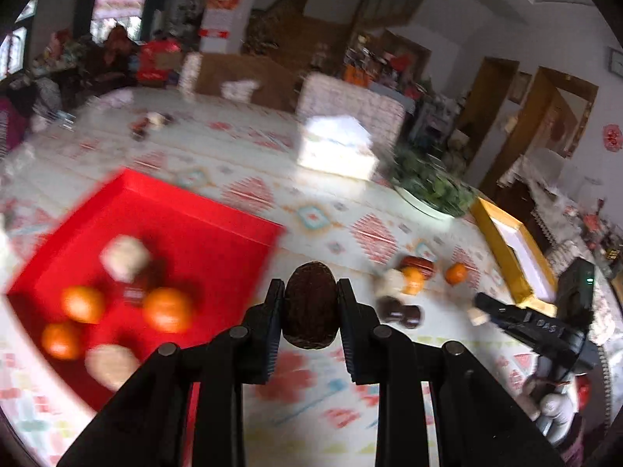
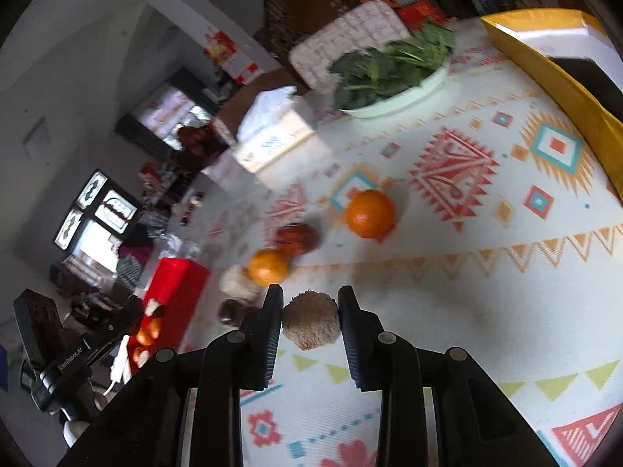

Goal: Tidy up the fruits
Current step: 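Carry the date and rice cake over the red tray and open both tools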

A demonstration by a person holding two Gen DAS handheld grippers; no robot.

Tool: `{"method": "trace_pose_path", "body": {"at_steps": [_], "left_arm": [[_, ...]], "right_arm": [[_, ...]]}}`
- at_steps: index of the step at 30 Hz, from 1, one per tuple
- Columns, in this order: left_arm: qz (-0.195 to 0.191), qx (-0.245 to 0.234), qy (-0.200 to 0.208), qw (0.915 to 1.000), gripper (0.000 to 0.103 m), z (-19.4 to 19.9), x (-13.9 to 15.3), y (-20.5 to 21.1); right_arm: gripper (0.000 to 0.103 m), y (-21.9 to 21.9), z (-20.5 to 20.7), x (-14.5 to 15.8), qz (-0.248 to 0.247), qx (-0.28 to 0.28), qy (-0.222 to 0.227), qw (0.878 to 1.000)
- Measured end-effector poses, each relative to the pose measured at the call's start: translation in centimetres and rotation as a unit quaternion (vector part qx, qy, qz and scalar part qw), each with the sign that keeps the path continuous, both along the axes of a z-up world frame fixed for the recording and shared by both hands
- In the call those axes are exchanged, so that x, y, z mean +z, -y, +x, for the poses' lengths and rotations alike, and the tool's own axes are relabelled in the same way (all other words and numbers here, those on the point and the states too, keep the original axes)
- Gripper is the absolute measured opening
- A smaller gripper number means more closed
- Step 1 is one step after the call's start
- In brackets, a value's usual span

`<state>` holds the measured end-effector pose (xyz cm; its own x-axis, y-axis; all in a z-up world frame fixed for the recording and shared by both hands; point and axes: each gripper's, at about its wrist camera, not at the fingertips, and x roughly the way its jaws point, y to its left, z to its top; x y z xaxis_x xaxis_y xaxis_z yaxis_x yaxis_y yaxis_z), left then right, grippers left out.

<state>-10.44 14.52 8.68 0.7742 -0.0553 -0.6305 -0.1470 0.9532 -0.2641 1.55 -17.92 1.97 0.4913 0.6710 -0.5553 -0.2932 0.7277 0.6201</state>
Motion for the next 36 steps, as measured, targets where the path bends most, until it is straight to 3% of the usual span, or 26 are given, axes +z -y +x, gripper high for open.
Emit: {"method": "trace_pose_path", "body": {"at_steps": [6, 13, 22, 31, 33, 36], "left_arm": [[0.022, 0.057, 0.02, 0.9979, 0.026, -4.0, 1.9, -6.8], [0.047, 0.093, 0.002, 0.9946, 0.026, -3.3, 1.1, -13.8], [0.003, 0.103, -0.054, 0.9932, 0.026, 1.0, -3.2, -19.0], [-0.021, 0.107, -0.067, 0.9918, 0.026, 1.5, -4.6, -20.1], [-0.022, 0.106, -0.06, 0.9924, 0.029, 1.2, -4.2, -20.1], [-0.014, 0.108, -0.041, 0.9932, 0.045, 0.3, -3.1, -19.7]], "right_arm": [[0.032, -3.6, -2.5, 3.7, -0.011, 0.027, 0.02, 0.999], [0.032, -12.6, -4.3, 7.1, -0.031, 0.104, 0.035, 0.993], [0.032, -26.1, -3.7, 4.9, -0.09, 0.184, 0.023, 0.979], [0.032, -32.4, -0.7, 1.8, -0.157, 0.192, 0.009, 0.969], [0.032, -33.0, -0.2, 1.2, -0.167, 0.188, 0.009, 0.968], [0.032, -33.2, 0.1, 1.0, -0.173, 0.183, 0.018, 0.967]]}}
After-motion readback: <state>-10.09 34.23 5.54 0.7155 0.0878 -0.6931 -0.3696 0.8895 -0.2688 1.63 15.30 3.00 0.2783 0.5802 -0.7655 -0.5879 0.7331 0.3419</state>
